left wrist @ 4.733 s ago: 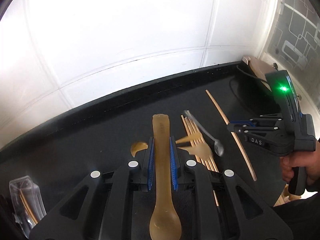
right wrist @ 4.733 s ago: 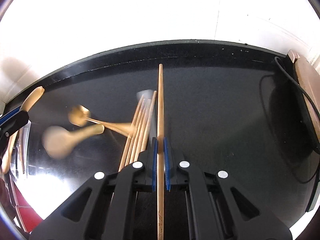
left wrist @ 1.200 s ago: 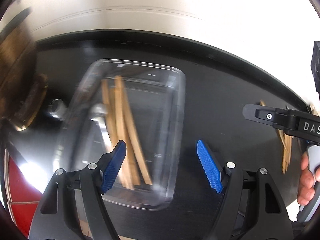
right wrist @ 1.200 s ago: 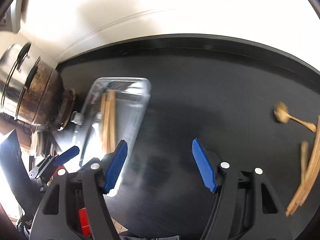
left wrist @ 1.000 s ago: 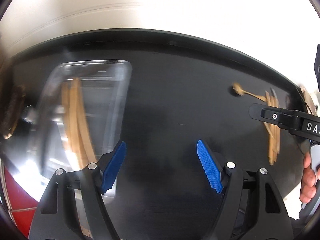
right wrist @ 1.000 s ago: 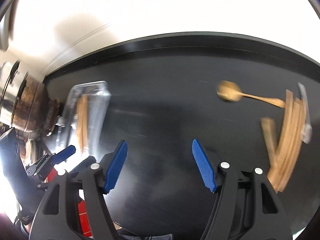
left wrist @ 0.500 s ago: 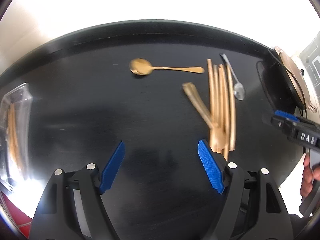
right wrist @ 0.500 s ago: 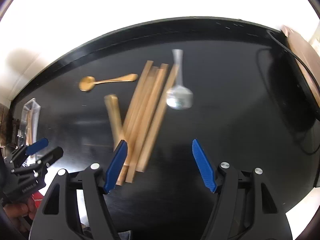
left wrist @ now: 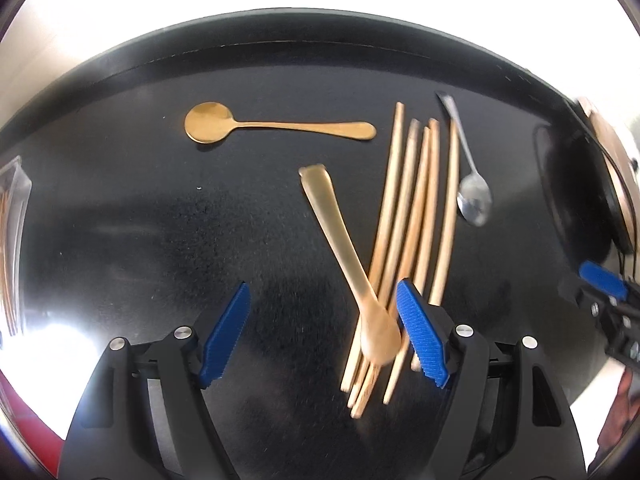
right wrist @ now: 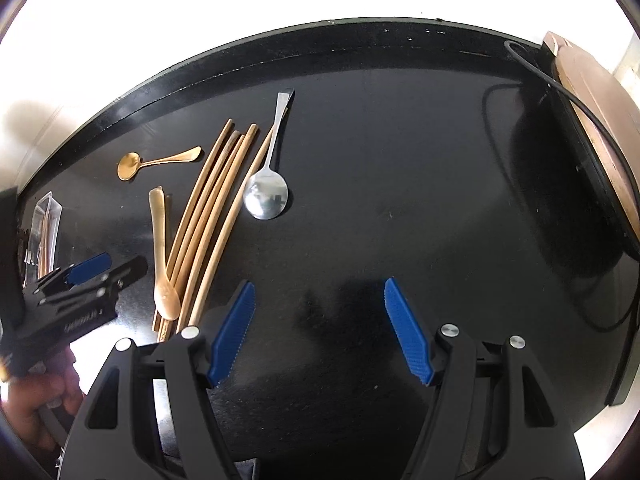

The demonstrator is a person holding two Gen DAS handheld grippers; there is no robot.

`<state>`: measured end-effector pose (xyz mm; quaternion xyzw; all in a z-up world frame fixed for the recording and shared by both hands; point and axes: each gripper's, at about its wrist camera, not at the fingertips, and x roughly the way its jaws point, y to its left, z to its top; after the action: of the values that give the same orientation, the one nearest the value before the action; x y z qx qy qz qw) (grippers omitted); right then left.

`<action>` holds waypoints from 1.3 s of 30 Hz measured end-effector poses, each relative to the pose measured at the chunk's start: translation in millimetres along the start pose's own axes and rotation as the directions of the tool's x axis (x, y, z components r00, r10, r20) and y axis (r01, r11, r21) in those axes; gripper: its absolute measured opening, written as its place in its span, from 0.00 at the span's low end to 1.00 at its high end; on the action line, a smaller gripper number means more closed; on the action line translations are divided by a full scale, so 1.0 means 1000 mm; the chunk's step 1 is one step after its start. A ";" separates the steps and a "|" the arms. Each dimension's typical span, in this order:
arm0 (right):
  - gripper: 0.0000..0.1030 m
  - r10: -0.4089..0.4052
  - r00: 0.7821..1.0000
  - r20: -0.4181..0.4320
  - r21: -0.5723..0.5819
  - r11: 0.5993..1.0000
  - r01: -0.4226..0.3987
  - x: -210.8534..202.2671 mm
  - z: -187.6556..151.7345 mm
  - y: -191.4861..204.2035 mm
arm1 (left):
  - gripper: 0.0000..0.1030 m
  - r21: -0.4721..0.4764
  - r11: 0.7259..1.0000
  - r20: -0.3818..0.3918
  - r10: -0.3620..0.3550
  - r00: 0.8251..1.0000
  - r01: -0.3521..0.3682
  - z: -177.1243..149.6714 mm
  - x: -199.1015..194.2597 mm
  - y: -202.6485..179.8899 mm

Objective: Organize utensils
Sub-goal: 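Move both open tools back over the utensil pile, then grasp the gold fork with the left tool while the right tool grasps the silver spoon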

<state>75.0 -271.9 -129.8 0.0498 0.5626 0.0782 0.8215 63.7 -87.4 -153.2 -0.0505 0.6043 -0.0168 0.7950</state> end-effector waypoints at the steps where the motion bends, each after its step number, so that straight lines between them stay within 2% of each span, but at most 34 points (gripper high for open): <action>1: 0.64 0.001 1.000 0.000 -0.004 1.000 -0.001 0.001 0.003 0.000 | 0.71 -0.011 1.000 -0.002 0.009 1.000 -0.009 0.003 0.004 0.000; 11: 0.64 -0.022 0.999 -0.027 -0.093 0.995 0.020 0.035 0.041 0.017 | 0.69 -0.046 0.998 -0.066 0.026 0.997 -0.029 0.016 0.033 0.000; 15: 0.64 -0.031 0.999 -0.038 -0.144 0.989 0.025 0.057 0.055 0.037 | 0.66 -0.050 0.998 -0.062 0.029 0.998 -0.032 0.019 0.038 0.005; 19: 0.63 -0.042 0.998 -0.037 -0.154 0.987 0.036 0.073 0.075 0.048 | 0.66 -0.046 0.998 -0.056 0.033 0.998 -0.036 0.021 0.039 0.013; 22: 0.62 -0.066 0.997 -0.044 -0.138 0.989 0.059 0.085 0.086 0.050 | 0.61 -0.020 0.999 -0.048 0.044 0.998 -0.045 0.022 0.039 0.012; 24: 0.57 -0.075 0.996 -0.050 -0.125 0.990 0.069 0.089 0.090 0.048 | 0.55 0.012 0.999 -0.047 0.039 0.998 -0.038 0.020 0.037 0.006; 27: 0.48 -0.077 0.995 -0.056 -0.101 0.992 0.071 0.096 0.092 0.043 | 0.41 0.050 0.999 -0.044 0.021 0.999 -0.018 0.020 0.035 -0.002; 28: 0.45 -0.086 0.995 -0.051 -0.108 0.991 0.080 0.096 0.094 0.044 | 0.30 0.060 0.998 -0.038 0.017 0.999 -0.015 0.021 0.035 -0.004; 29: 0.39 -0.085 0.995 -0.046 -0.112 0.991 0.079 0.096 0.095 0.045 | 0.21 0.062 0.998 -0.035 0.003 0.999 0.000 0.022 0.035 -0.006; 31: 0.26 -0.088 0.995 -0.047 -0.123 0.989 0.082 0.096 0.098 0.046 | 0.19 0.064 0.998 -0.035 -0.004 0.999 0.006 0.025 0.035 -0.007; 32: 0.11 -0.086 0.995 -0.049 -0.128 0.989 0.079 0.096 0.098 0.046 | 0.18 0.066 0.998 -0.034 -0.007 0.999 0.009 0.027 0.036 -0.009; 33: 0.07 -0.084 0.995 -0.054 -0.134 0.988 0.077 0.097 0.099 0.047 | 0.18 0.070 0.997 -0.037 -0.017 0.999 0.020 0.028 0.036 -0.007; 39: 0.05 -0.054 0.996 -0.073 -0.157 0.987 0.042 0.091 0.096 0.052 | 0.12 0.021 0.997 -0.051 -0.074 0.996 0.075 0.036 0.039 0.005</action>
<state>193.2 -203.5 -169.9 -0.0309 0.5870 0.1036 0.8023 108.6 -83.3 -181.8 -0.0635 0.6214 -0.0548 0.7790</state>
